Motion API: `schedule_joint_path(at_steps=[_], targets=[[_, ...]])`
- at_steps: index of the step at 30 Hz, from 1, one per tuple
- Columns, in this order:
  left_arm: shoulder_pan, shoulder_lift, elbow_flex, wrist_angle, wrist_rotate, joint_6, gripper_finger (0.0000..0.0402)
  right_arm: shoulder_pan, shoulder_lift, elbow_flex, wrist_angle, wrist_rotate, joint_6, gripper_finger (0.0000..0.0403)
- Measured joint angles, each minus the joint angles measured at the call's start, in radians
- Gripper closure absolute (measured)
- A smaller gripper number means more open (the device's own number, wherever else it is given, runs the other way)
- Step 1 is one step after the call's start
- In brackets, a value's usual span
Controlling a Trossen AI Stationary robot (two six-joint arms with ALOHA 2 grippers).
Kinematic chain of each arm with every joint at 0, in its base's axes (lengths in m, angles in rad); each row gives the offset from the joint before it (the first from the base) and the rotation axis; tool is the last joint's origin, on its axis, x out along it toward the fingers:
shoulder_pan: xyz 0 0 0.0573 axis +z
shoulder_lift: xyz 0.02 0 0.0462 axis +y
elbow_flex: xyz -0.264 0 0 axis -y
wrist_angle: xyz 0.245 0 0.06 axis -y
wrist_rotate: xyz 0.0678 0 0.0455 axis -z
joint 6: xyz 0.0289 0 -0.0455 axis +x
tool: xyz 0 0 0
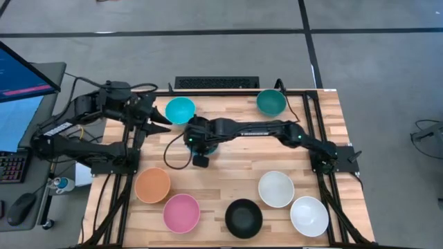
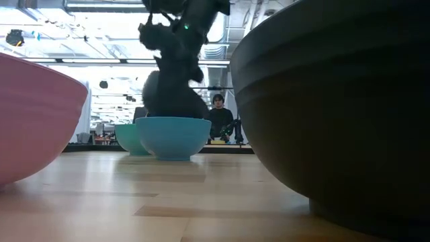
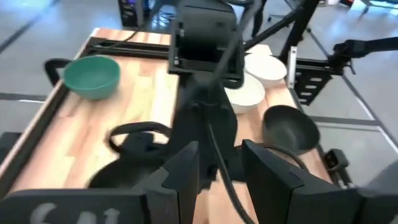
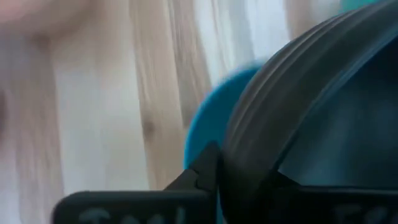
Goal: Nest bowls inside each other
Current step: Stack the top black bowl on top of the blue bowl
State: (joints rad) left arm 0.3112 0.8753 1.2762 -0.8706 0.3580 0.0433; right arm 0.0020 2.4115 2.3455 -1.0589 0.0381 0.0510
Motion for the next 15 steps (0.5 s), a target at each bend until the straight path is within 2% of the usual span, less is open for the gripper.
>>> schedule_joint_path(at_steps=[3, 6, 10, 15], targets=[[0.040, -0.023, 0.000, -0.014, -0.015, 0.003, 0.0290, -0.004, 0.011, 0.004, -0.031, -0.009, 0.000, 0.0327], [0.082, -0.041, 0.000, -0.096, -0.050, -0.024, 0.0290, -0.005, 0.013, 0.000, -0.071, -0.007, 0.001, 0.0310], [0.107, -0.045, 0.000, -0.200, -0.075, -0.061, 0.0290, -0.006, 0.012, 0.002, -0.066, -0.007, 0.001, 0.0301], [0.107, -0.045, 0.000, -0.200, -0.075, -0.080, 0.0290, -0.009, 0.014, 0.002, -0.069, -0.008, 0.001, 0.0299]])
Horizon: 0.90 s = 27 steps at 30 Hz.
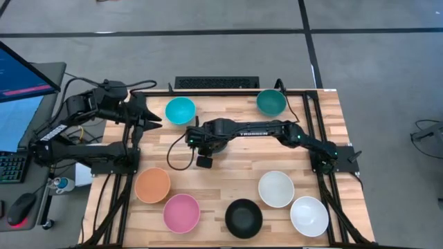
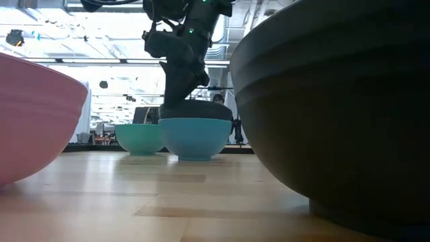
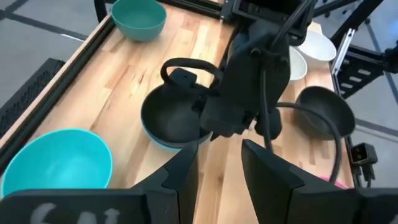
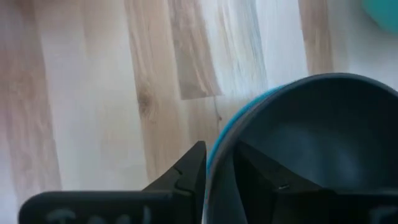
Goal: Nest bowls inside each other
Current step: Stack the top black bowl on top of the blue bowl, then stack the green bowl on top of the top black bowl
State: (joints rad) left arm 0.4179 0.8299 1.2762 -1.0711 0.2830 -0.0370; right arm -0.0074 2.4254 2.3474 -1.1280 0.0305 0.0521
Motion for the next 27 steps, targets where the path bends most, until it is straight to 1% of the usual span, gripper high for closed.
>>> schedule_joint_path(at_steps=[7, 9, 11, 13, 15, 16, 20, 22, 24, 27], targets=[[0.000, 0.001, 0.000, 0.037, -0.001, 0.011, 0.0290, -0.014, -0.003, 0.002, 0.001, 0.003, 0.000, 0.0298], [0.000, 0.001, 0.000, 0.040, -0.001, 0.012, 0.0290, -0.018, -0.014, 0.009, 0.014, 0.025, 0.000, 0.0298], [0.000, 0.001, 0.000, 0.041, -0.003, 0.012, 0.0290, -0.027, -0.046, 0.007, -0.010, 0.047, -0.010, 0.0298], [0.000, 0.001, 0.000, 0.041, -0.003, 0.010, 0.0290, -0.038, -0.071, 0.012, 0.001, 0.076, -0.055, 0.0298], [0.000, 0.001, 0.000, 0.041, -0.002, 0.010, 0.0290, -0.055, -0.103, 0.007, -0.023, 0.088, -0.089, 0.0298], [0.000, 0.001, 0.000, 0.041, -0.003, 0.009, 0.0290, -0.062, -0.111, 0.008, -0.006, 0.090, -0.099, 0.0298], [0.000, 0.001, 0.000, 0.045, -0.005, 0.003, 0.0290, -0.100, -0.140, 0.010, 0.064, 0.047, -0.121, 0.0297], [0.001, 0.001, 0.000, 0.048, -0.005, 0.003, 0.0290, -0.121, -0.141, 0.011, 0.095, 0.023, -0.169, 0.0295], [0.001, 0.001, 0.000, 0.056, -0.001, -0.001, 0.0290, -0.139, -0.132, 0.009, 0.123, 0.023, -0.204, 0.0288], [0.001, 0.001, 0.000, 0.068, 0.000, -0.014, 0.0290, -0.160, -0.125, 0.008, 0.144, 0.024, -0.202, 0.0270]])
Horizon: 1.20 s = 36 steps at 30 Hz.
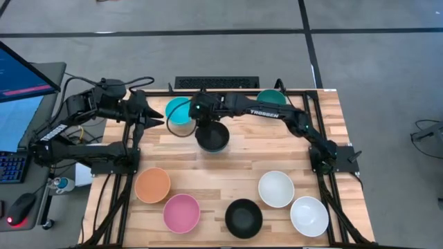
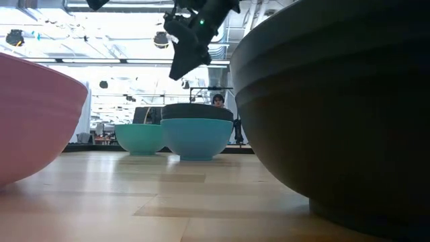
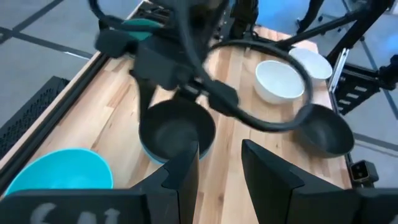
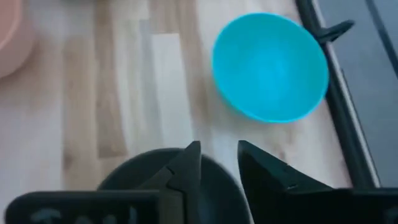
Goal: Nest bowls inside each other
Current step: Stack the green bowl on top of the top black bowl
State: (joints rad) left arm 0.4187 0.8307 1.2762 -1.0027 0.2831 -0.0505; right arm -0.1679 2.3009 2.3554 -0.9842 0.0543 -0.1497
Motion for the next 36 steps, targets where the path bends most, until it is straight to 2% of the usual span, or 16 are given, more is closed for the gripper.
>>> schedule_joint_path(at_steps=[4, 9, 13, 18, 24, 30, 36], targets=[[0.000, 0.005, 0.000, -0.023, -0.026, -0.004, 0.0290, -0.013, 0.000, 0.001, 0.063, 0.000, -0.061, 0.0242], [0.000, 0.007, 0.000, -0.024, -0.029, -0.027, 0.0290, -0.009, -0.001, 0.001, 0.027, 0.013, -0.067, 0.0214], [0.000, 0.026, 0.000, -0.024, -0.027, -0.050, 0.0290, -0.009, -0.042, 0.000, -0.033, 0.101, -0.059, 0.0207], [0.000, 0.037, -0.001, -0.024, -0.020, -0.062, 0.0290, -0.056, -0.117, 0.001, -0.278, 0.235, -0.057, 0.0211], [0.000, 0.047, -0.001, -0.023, 0.009, -0.083, 0.0290, -0.169, -0.172, -0.023, -0.582, 0.177, 0.073, 0.0221], [0.000, 0.053, -0.001, -0.023, 0.020, -0.094, 0.0290, -0.234, -0.198, -0.112, -0.566, 0.078, 0.040, 0.0230], [0.000, 0.054, -0.001, -0.023, 0.024, -0.097, 0.0290, -0.270, -0.198, -0.271, -0.588, 0.073, 0.063, 0.0232]])
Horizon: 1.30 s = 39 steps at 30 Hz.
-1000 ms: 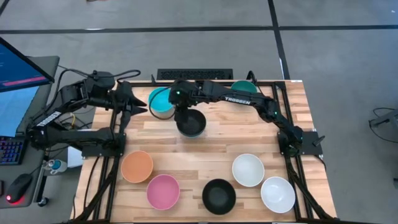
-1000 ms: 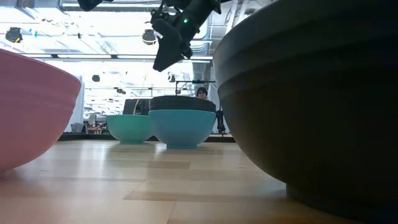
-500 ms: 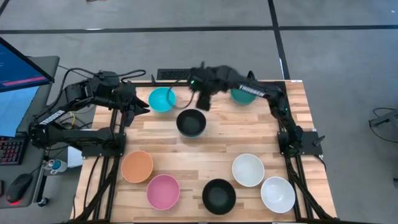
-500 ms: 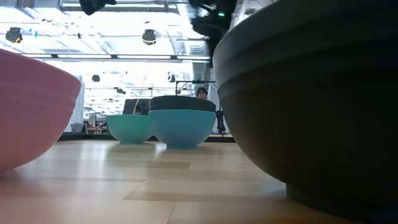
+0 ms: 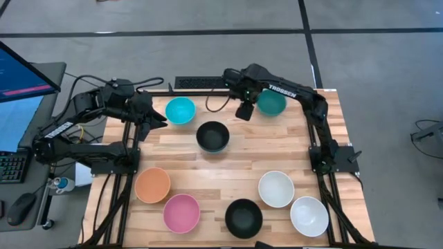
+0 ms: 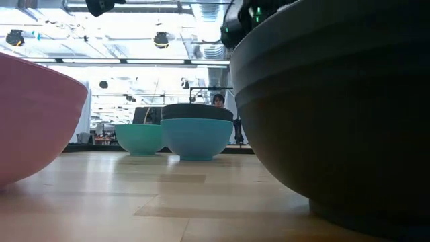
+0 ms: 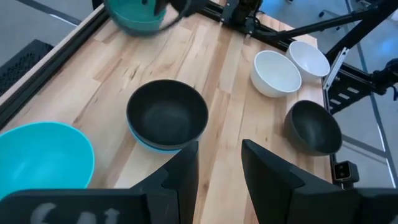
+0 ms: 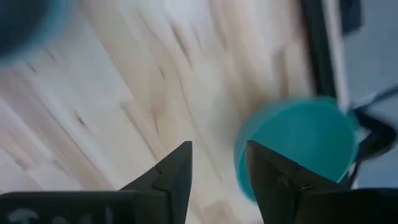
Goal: Nest bowls inside each other
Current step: Stack the green bowl on top of the top black bowl
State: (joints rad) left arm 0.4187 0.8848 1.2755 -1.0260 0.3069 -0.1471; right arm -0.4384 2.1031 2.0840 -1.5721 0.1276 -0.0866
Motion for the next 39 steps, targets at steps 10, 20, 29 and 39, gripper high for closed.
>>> schedule_joint_path(at_steps=[10, 20, 29, 39], targets=[[0.000, 0.001, 0.000, 0.014, -0.002, 0.034, 0.0290, -0.026, 0.002, -0.266, -0.001, 0.048, 0.031, 0.0234], [0.000, 0.001, 0.000, 0.054, -0.002, 0.034, 0.0290, -0.078, 0.002, -0.273, 0.010, 0.140, 0.045, 0.0231], [0.000, 0.001, 0.000, 0.050, -0.001, 0.030, 0.0290, -0.146, 0.002, -0.275, 0.015, 0.033, 0.109, 0.0216], [0.000, 0.001, 0.000, 0.050, 0.001, 0.022, 0.0290, -0.105, 0.014, -0.277, 0.148, 0.033, 0.106, 0.0213]])
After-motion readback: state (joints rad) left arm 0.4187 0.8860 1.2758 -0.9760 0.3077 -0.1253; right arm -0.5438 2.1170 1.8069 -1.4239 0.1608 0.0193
